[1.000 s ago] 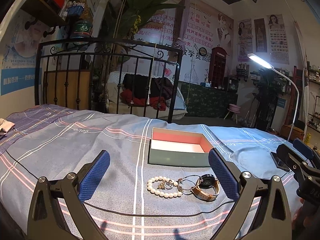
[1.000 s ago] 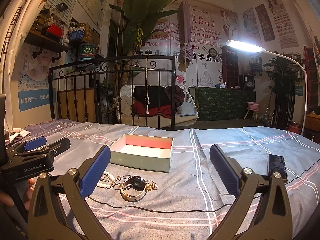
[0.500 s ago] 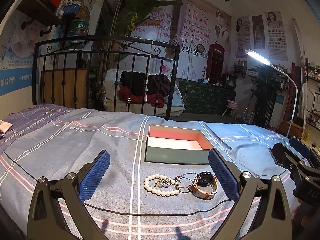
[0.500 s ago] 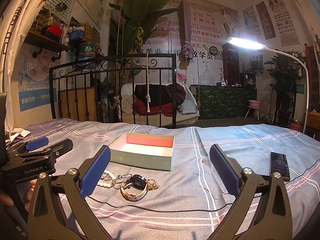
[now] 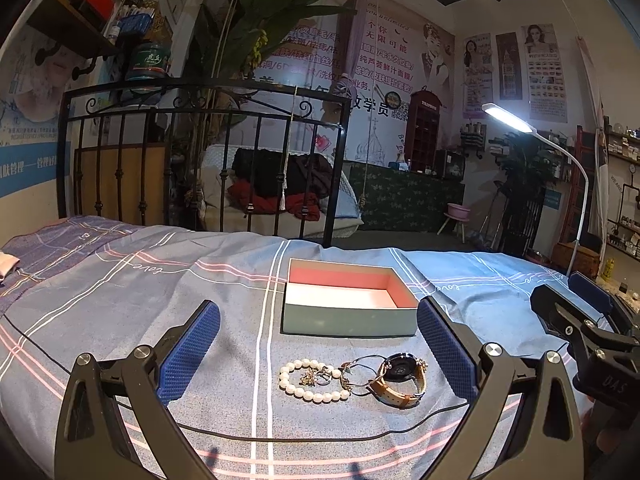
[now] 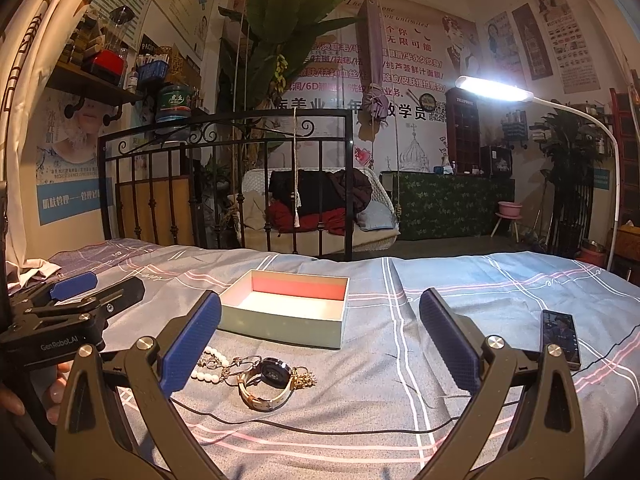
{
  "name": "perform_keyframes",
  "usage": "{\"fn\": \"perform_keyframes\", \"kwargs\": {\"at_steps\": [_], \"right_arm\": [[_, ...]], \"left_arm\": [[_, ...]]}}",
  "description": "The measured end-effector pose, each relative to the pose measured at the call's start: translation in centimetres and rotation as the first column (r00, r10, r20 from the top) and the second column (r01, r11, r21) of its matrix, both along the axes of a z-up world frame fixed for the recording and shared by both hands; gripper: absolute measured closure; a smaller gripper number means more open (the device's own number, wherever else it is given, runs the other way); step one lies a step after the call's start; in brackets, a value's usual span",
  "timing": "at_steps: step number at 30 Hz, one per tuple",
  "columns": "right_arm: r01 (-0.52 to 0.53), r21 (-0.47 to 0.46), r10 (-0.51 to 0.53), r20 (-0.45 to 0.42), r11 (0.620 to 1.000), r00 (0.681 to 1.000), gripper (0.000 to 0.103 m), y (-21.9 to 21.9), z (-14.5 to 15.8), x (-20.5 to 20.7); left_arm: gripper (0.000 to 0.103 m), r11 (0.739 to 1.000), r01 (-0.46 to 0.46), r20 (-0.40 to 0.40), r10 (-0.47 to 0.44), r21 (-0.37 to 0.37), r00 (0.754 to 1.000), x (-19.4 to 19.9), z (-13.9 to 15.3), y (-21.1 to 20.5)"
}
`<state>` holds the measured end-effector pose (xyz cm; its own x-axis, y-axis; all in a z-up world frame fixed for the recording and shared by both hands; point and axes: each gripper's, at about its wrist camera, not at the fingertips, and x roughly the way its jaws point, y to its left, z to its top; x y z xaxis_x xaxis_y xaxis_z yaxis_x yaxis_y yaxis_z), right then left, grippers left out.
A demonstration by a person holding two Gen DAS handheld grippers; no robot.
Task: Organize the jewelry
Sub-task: 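Grasp the pearl bracelet with the left gripper while the right gripper grasps the leather-strap watch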
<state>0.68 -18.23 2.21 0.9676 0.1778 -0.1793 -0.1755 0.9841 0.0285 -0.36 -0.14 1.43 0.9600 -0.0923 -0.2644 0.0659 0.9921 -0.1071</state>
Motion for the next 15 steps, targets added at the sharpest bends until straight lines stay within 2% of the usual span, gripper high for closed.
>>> {"fn": "perform_keyframes", "kwargs": {"at_steps": [7,11,13,15], "right_arm": [[-0.011,-0.017,0.011,-0.028,1.0,1.0,0.006,0.2,0.0,1.3],[-0.065,0.001,0.064,-0.174,0.998,0.983,0.006,0.2,-0.9,3.8],[-0.111,0.029,0.114,-0.277,0.993,0.954,0.006,0.1,-1.8,5.7],[-0.106,0.021,0.107,-0.324,0.994,0.94,0.006,0.0,-2.8,7.0]], "left_arm": [[0.007,1.0,-0.014,-0.036,0.015,0.012,0.999,0.9,0.1,0.4],[0.007,0.999,-0.002,-0.173,0.011,0.051,0.985,2.9,-1.0,0.4],[0.007,0.997,0.021,-0.28,0.002,0.077,0.96,4.3,-2.0,0.5],[0.007,0.995,0.015,-0.352,0.021,0.1,0.936,5.5,-3.0,0.8]]}}
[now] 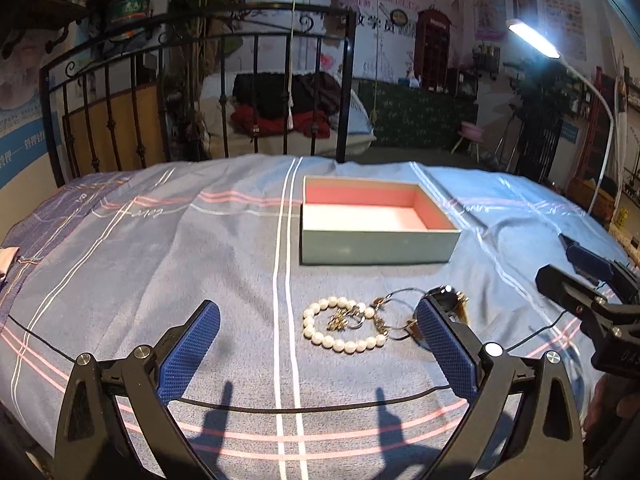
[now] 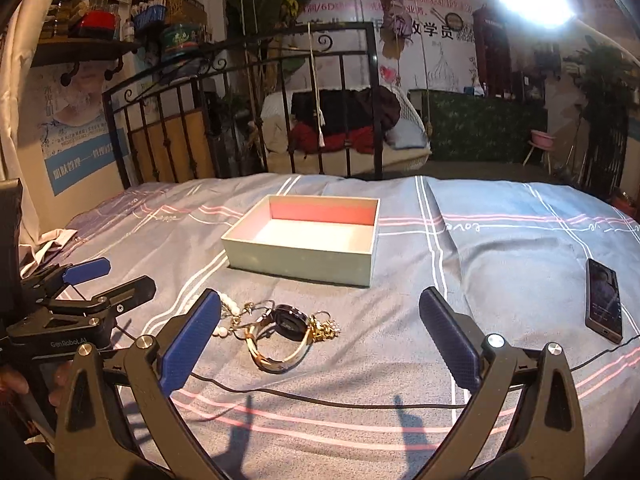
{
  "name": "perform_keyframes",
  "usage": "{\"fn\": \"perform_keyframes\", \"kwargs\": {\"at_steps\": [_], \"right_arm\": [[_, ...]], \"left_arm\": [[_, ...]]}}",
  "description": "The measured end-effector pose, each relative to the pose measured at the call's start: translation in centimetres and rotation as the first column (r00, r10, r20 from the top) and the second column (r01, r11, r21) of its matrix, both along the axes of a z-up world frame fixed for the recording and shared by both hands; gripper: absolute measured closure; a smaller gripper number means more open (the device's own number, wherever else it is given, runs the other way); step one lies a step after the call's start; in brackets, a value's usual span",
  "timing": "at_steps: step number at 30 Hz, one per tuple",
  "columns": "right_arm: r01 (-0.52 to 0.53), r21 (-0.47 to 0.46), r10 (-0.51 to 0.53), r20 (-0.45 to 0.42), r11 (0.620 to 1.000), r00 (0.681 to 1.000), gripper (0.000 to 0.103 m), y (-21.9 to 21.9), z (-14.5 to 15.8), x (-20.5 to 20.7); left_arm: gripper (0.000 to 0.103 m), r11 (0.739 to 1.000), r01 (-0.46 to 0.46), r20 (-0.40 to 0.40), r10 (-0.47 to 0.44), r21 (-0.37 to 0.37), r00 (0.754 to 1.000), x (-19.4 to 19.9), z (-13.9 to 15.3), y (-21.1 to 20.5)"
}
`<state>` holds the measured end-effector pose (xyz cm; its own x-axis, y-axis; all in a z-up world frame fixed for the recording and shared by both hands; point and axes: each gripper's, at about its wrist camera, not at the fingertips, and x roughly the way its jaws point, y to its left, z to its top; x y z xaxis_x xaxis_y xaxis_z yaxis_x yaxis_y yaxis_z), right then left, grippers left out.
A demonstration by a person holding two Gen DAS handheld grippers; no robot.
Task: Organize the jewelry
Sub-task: 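Grasp the pearl bracelet with the left gripper while the right gripper grasps the leather-strap watch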
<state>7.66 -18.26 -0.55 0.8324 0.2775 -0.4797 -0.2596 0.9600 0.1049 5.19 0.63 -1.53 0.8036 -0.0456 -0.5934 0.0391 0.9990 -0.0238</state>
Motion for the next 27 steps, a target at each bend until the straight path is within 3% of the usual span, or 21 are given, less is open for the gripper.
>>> {"fn": "perform_keyframes", "kwargs": {"at_steps": [5,10,12,17,19,21,25,27], "right_arm": [[-0.027,-0.026,0.025,-0.07,0.999,0.997,0.006,0.1,-2.0,2.9],[-0.04,-0.028,0.036,-0.121,0.999,0.992,0.006,0.0,-3.3,4.7],[-0.039,-0.025,0.035,-0.136,0.999,0.99,0.006,-0.1,-3.7,5.2],[-0.021,-0.041,0.013,-0.184,0.999,0.983,0.006,-0.4,-4.8,6.4],[-0.043,-0.023,0.037,-0.206,0.999,0.978,0.011,-0.3,-5.2,6.8],[-0.072,-0.019,0.065,-0.235,0.997,0.97,0.024,0.2,-5.6,7.1],[-0.118,0.007,0.115,-0.294,0.993,0.949,0.03,1.3,-6.6,7.1],[-0.134,0.016,0.132,-0.32,0.991,0.938,0.039,1.9,-7.0,7.1]], "left_arm": [[0.009,1.0,-0.018,-0.147,0.016,-0.012,0.989,2.7,-1.9,1.5],[0.035,0.999,-0.034,-0.301,0.019,-0.043,0.954,6.1,-4.2,2.4],[0.037,0.998,-0.044,-0.34,0.027,-0.042,0.94,7.0,-4.9,2.4],[0.042,0.999,-0.024,-0.384,0.013,-0.024,0.923,8.4,-5.7,2.0],[0.042,1.0,-0.017,-0.389,0.011,-0.014,0.921,8.6,-5.9,1.8],[0.042,1.0,-0.009,-0.395,0.009,0.004,0.919,8.8,-6.1,1.5],[0.042,0.999,0.01,-0.39,0.007,0.042,0.921,8.8,-6.3,0.8],[0.042,0.999,0.015,-0.385,0.004,0.048,0.923,8.7,-6.4,0.8]]}}
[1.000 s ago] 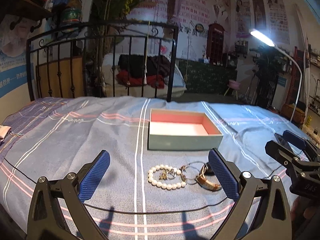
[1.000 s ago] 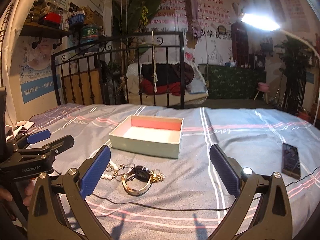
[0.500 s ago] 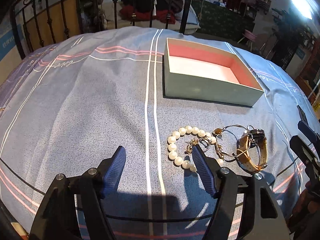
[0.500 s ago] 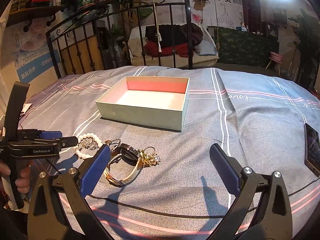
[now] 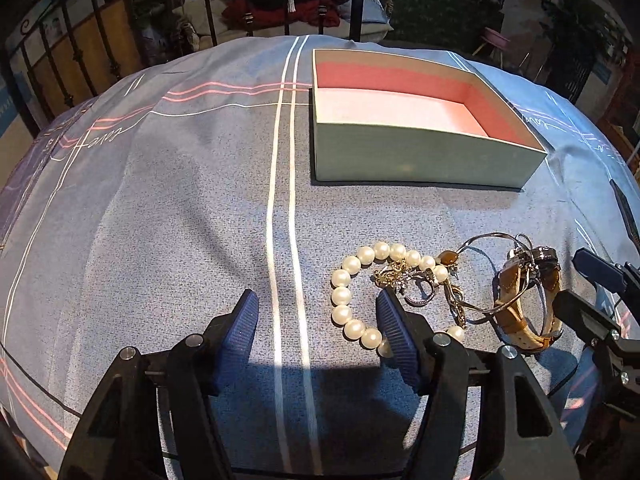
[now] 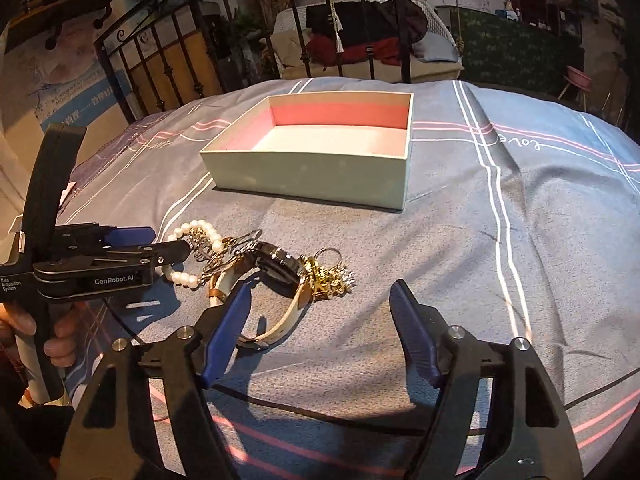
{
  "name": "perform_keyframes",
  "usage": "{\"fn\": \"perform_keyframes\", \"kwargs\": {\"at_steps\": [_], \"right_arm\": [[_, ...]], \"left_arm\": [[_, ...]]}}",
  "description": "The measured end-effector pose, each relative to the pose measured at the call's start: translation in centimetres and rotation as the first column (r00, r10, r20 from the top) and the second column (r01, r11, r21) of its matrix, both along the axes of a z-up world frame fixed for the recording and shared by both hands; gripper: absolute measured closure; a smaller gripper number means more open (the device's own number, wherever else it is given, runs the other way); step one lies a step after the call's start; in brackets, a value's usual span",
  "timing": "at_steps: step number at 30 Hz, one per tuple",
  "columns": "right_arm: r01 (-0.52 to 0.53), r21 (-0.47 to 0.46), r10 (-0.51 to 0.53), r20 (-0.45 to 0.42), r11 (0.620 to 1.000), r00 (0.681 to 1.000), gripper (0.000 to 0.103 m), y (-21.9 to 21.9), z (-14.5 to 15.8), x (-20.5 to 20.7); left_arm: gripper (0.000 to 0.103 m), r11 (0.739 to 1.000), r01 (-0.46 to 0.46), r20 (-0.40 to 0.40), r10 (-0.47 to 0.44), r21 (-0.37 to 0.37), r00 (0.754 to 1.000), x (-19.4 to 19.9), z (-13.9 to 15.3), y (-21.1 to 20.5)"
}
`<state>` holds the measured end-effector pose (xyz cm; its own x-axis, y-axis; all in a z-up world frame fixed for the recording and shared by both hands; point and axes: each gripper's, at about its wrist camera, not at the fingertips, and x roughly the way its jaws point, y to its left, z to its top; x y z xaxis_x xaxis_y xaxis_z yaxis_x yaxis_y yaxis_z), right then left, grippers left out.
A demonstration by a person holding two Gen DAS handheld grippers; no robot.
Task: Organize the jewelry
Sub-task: 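Grasp the pearl bracelet with the left gripper while the right gripper grasps the leather-strap watch, then carry the pearl bracelet into the box with the left gripper while the right gripper lowers and releases the watch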
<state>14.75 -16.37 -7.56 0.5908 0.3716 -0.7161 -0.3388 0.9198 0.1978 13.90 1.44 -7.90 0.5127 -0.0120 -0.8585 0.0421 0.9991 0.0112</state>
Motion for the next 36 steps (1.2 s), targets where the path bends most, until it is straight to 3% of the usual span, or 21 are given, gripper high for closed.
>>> {"fn": "perform_keyframes", "kwargs": {"at_steps": [2,11,12,15,16,18,20,28,36], "right_arm": [[-0.016,-0.013,0.016,-0.033,1.0,0.999,0.047,0.7,-0.5,0.1],[-0.032,-0.095,0.027,-0.056,0.995,0.998,0.057,1.8,-1.2,-0.2],[-0.038,-0.105,0.033,-0.053,0.994,0.998,0.065,1.8,-1.2,-0.3],[-0.052,-0.126,0.046,-0.049,0.991,0.998,0.082,2.1,-1.3,-0.4],[-0.052,-0.131,0.046,-0.047,0.99,0.998,0.085,2.1,-1.3,-0.4],[-0.056,-0.109,0.051,-0.047,0.992,0.998,0.095,1.8,-1.1,-0.4],[-0.047,-0.093,0.045,-0.03,0.995,0.999,0.098,1.4,-0.8,-0.6],[-0.02,-0.081,0.025,0.063,0.997,0.998,0.098,0.9,1.3,-1.2],[0.0,-0.043,0.006,0.137,0.999,0.991,0.098,0.0,3.6,-1.8]], "left_arm": [[0.043,1.0,0.005,0.006,-0.005,0.017,1.0,-0.1,0.0,-0.2],[0.049,1.0,0.025,0.009,-0.025,0.004,1.0,-1.4,0.2,-0.2],[0.055,1.0,0.028,0.015,-0.028,0.004,1.0,-1.4,0.2,-0.3],[0.09,0.999,0.032,0.034,-0.032,-0.006,0.999,-1.5,0.4,-0.7],[0.093,0.999,0.026,0.041,-0.026,-0.02,0.999,-1.5,0.4,-0.7],[0.093,0.998,0.016,0.058,-0.013,-0.06,0.998,-1.3,0.5,-0.3],[0.094,0.997,0.013,0.073,-0.007,-0.076,0.997,-1.1,0.9,-0.2],[0.094,0.993,0.066,0.207,-0.046,-0.093,0.977,-1.8,4.9,-1.5],[0.094,0.989,0.107,0.273,-0.076,-0.103,0.959,-2.5,7.7,-2.0]]}}
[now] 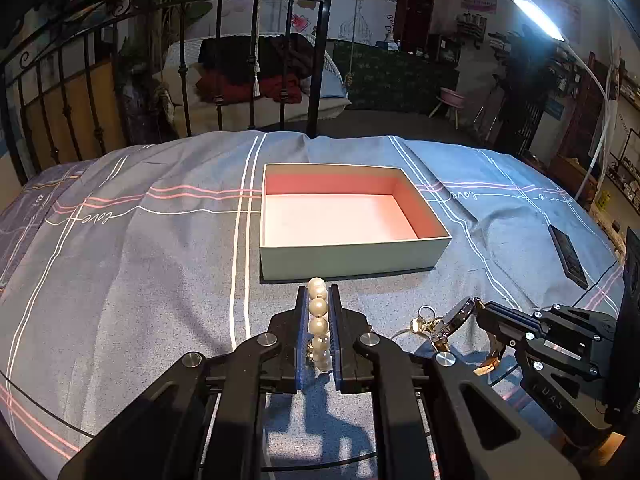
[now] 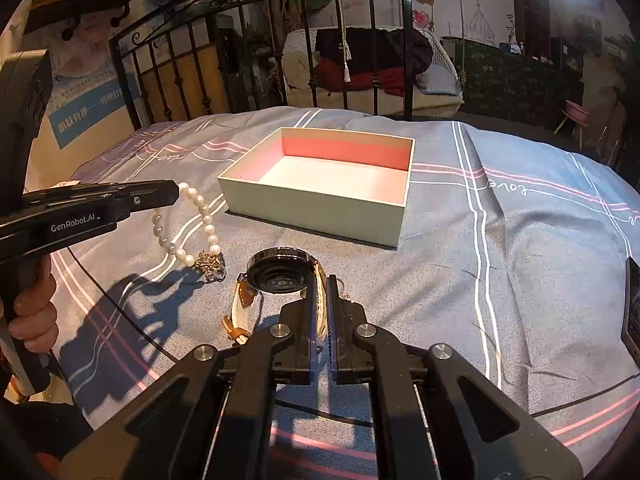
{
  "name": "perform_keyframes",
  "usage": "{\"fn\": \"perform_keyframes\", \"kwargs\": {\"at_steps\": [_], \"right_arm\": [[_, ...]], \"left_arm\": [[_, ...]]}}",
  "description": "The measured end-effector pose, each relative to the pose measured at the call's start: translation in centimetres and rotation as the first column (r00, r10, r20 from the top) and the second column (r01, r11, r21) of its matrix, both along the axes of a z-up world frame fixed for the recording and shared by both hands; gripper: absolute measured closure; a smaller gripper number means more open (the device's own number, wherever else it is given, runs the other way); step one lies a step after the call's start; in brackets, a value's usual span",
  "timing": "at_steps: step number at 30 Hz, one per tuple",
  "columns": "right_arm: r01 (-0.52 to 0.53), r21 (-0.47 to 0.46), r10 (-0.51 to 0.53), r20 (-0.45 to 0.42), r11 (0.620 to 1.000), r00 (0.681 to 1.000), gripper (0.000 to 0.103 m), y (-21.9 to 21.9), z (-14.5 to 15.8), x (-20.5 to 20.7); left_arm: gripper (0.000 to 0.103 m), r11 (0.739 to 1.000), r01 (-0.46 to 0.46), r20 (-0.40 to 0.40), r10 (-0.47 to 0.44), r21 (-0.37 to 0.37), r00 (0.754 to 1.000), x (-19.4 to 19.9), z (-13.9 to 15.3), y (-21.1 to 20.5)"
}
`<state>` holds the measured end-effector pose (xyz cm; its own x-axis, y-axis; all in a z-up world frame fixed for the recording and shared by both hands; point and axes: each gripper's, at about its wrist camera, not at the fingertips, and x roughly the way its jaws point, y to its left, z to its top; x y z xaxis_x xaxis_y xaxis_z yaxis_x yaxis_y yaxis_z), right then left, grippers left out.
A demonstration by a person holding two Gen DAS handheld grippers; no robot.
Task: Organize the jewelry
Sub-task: 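Carry the pearl bracelet into the box with the left gripper while the right gripper lowers and releases the watch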
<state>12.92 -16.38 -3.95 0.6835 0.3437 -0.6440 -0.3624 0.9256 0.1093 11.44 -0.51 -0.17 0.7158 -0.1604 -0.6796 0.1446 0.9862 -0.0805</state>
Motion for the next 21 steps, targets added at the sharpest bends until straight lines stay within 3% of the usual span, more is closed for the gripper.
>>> {"fn": "perform_keyframes", "kwargs": {"at_steps": [13,21], "right_arm": [[-0.001,-0.003,0.001,0.078,1.0,0.997,0.098,0.2,2.9,1.9],[0.002,0.007,-0.003,0.119,1.0,0.993,0.098,0.6,5.8,6.6]], "left_arm": [[0.094,1.0,0.022,0.051,-0.021,-0.008,0.998,1.5,2.5,-0.8],[0.094,1.0,0.014,0.128,-0.013,-0.003,0.992,5.2,5.6,-1.9]]}}
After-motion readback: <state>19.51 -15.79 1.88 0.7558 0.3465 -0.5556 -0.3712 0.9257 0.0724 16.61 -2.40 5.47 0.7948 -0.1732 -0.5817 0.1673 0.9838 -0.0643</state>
